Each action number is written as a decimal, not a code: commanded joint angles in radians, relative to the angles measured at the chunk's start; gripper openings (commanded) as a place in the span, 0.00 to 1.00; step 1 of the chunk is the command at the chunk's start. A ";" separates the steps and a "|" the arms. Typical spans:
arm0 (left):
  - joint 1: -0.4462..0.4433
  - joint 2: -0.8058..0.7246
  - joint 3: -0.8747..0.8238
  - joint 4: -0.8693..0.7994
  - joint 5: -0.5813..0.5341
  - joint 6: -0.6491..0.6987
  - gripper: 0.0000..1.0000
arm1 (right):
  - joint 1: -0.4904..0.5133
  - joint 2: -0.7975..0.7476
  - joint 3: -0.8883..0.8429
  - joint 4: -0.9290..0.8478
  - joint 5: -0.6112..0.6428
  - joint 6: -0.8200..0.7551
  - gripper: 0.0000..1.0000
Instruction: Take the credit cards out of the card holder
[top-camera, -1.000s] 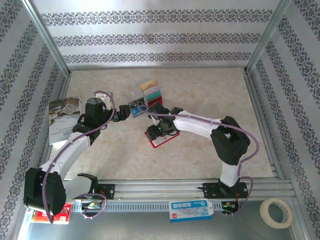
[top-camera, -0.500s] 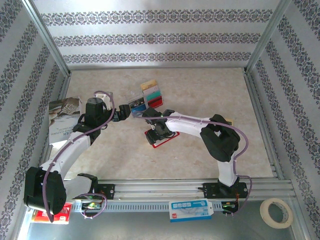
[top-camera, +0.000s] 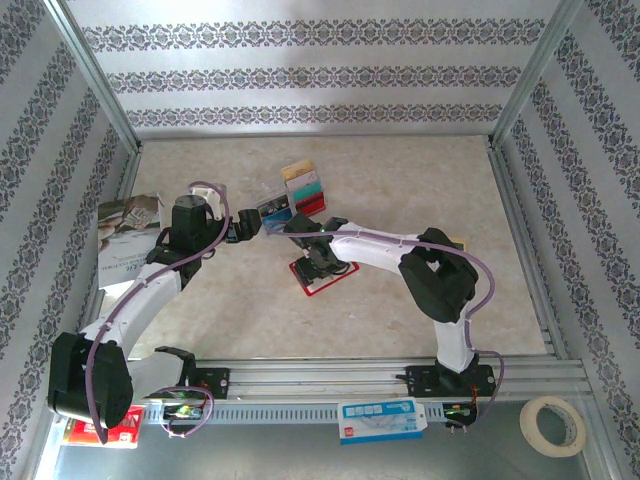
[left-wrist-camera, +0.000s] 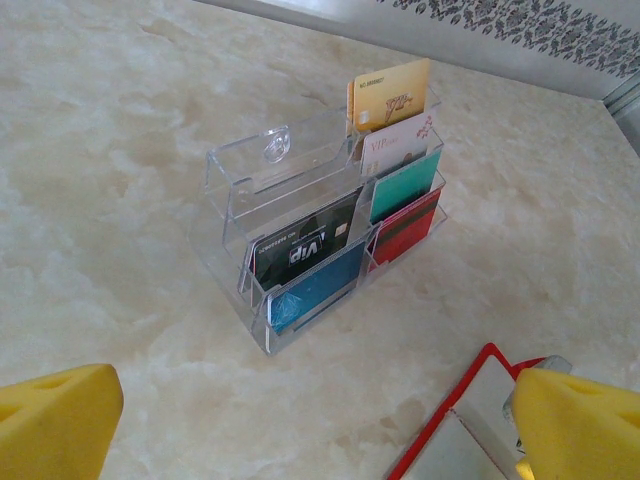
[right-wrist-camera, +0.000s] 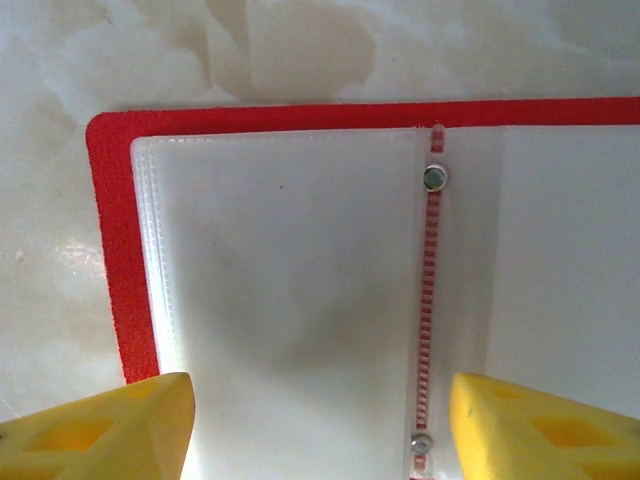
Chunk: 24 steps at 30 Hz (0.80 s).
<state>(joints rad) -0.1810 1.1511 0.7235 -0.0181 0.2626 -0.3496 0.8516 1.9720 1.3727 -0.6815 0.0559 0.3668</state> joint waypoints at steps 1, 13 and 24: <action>0.016 0.006 0.013 0.017 0.018 -0.018 1.00 | 0.001 0.033 0.023 -0.033 -0.007 0.003 0.68; 0.015 0.009 0.007 0.019 0.017 -0.020 1.00 | -0.022 0.053 0.008 -0.028 -0.052 0.056 0.61; 0.016 0.020 0.007 0.002 0.017 -0.023 1.00 | -0.027 0.074 -0.011 0.015 -0.093 0.228 0.44</action>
<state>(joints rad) -0.1810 1.1645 0.7235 -0.0181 0.2623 -0.3500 0.8223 1.9991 1.3815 -0.6765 -0.0093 0.5121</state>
